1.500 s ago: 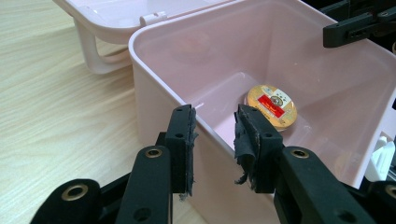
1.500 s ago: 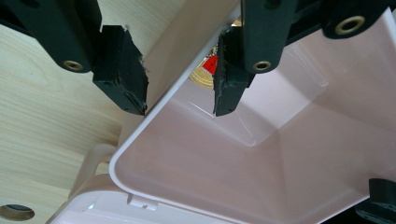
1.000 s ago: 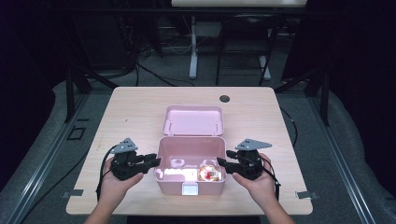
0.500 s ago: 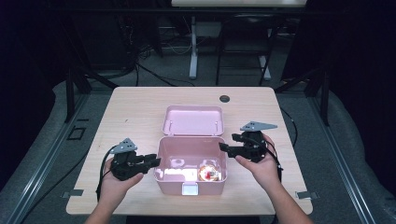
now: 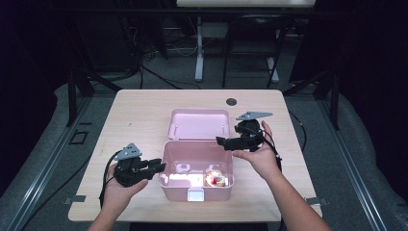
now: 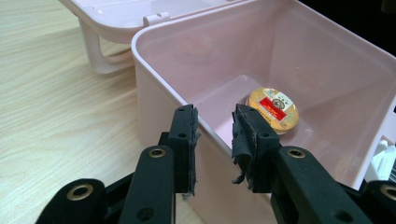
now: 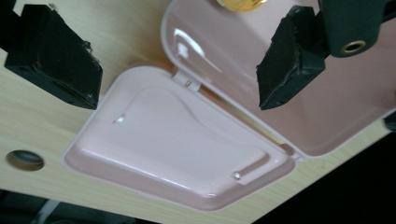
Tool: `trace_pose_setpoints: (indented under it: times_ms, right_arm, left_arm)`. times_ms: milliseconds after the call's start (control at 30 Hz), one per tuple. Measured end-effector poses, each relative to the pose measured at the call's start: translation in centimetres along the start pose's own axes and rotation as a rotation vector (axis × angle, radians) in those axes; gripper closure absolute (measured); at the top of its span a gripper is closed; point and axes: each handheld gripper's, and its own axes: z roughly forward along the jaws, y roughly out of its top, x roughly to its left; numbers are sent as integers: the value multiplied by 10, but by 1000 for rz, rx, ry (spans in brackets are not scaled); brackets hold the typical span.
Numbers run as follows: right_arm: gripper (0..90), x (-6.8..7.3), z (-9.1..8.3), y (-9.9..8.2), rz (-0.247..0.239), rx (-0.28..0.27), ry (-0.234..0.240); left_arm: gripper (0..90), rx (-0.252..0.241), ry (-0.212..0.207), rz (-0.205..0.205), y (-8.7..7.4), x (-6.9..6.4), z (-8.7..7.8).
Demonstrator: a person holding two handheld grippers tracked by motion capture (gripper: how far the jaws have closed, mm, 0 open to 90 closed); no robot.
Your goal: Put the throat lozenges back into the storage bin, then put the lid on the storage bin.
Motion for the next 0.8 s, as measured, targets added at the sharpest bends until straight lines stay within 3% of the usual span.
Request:
trace_pose_setpoints:
  times_ms: [267, 333, 433, 567, 800]
  right_arm:
    - [314, -8, 13, 8, -25, -5, -53]
    - [336, -11, 15, 10, -15, -9, -73]
    - [428, -17, 18, 12, 9, -15, -61]
    - [477, -24, 23, 13, 31, -18, -91]
    - [476, -33, 37, 18, 68, -5, -150]
  left_arm:
    - [691, -2, 0, 2, 0, 0, 0]
    - [691, -4, 1, 2, -1, 0, 0]
    - [691, -5, 3, 3, -1, 0, 0]
    - [692, -5, 7, 5, -1, -1, 0]
    - [691, -6, 8, 7, -1, -1, 0]
